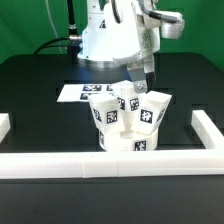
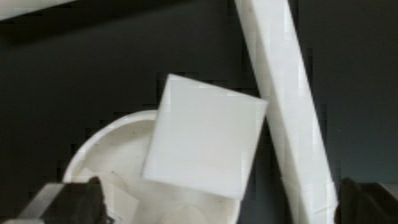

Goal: Assemble stool

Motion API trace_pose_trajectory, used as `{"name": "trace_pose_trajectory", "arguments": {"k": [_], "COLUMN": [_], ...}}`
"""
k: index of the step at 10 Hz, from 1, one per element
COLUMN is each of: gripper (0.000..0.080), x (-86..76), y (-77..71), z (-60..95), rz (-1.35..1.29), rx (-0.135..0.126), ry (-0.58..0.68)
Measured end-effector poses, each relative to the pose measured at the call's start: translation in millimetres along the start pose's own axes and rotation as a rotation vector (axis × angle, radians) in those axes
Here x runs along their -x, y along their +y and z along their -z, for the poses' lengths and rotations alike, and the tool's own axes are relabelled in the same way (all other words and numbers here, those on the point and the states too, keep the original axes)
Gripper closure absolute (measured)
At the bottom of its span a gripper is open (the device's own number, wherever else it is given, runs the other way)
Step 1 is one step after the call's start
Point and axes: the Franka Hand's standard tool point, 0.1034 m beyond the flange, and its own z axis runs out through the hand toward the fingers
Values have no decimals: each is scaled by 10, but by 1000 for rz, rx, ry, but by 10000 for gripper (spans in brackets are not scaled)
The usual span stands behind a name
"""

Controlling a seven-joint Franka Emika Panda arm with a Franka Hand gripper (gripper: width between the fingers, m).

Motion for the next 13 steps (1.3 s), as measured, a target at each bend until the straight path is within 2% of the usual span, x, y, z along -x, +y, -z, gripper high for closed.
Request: {"name": "trace_pose_trajectory", "arguments": {"k": [1, 2, 5, 9, 11, 13], "gripper": [150, 150, 150, 150, 150, 150], "x": [24, 136, 329, 280, 270, 231], "y": [6, -4, 20, 7, 8, -11], "z": [-4, 3, -19, -11, -56, -51], "rz": [80, 249, 588, 860, 1179, 1367], "rx": [10, 42, 64, 71, 85, 99], "ry": [4, 30, 45, 39, 83, 78]}}
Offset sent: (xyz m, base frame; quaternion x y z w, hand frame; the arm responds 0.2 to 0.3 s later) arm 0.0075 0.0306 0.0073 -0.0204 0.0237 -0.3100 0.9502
